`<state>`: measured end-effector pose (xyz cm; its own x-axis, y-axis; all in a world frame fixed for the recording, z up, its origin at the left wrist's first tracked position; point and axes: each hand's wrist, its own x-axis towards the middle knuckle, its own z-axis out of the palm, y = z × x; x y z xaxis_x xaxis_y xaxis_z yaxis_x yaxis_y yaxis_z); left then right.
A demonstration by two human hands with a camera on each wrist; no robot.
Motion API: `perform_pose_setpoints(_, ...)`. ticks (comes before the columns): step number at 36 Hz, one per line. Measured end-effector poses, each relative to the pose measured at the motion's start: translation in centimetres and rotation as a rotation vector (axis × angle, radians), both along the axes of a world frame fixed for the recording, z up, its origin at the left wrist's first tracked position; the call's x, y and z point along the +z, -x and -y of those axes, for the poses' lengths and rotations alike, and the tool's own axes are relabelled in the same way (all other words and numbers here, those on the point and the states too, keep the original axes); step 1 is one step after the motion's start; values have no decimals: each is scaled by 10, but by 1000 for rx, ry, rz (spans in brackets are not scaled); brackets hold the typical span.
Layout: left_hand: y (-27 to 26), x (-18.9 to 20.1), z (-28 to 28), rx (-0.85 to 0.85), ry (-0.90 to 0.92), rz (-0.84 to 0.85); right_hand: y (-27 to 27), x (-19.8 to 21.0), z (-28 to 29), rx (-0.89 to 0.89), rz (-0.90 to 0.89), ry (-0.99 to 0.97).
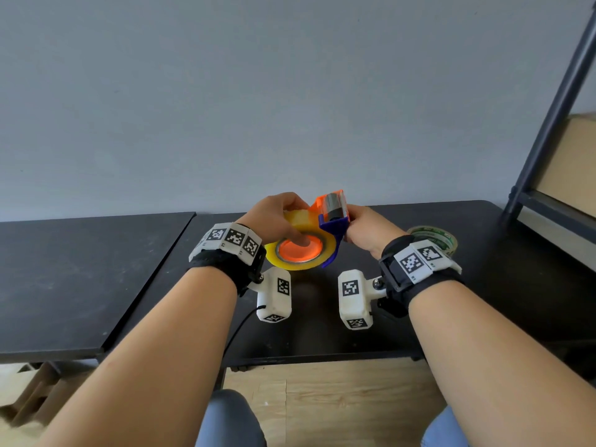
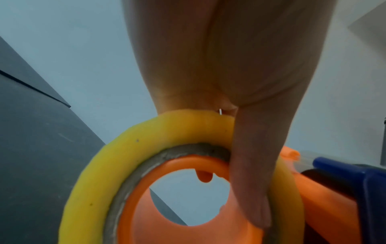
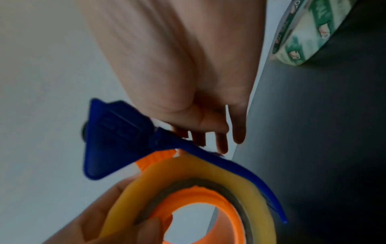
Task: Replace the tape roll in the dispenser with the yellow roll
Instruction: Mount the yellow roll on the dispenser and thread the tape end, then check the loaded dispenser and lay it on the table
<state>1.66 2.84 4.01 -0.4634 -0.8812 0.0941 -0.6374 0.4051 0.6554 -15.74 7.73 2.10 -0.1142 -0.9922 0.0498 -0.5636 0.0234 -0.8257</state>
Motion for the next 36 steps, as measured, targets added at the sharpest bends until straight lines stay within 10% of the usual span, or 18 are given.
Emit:
perform_pose_setpoints(19, 9, 5, 3, -21, 87, 115, -6, -5, 19, -5, -107, -206)
perform_pose_setpoints(36, -5, 15, 2, 30, 1, -203, -11, -1, 16, 4, 55, -206)
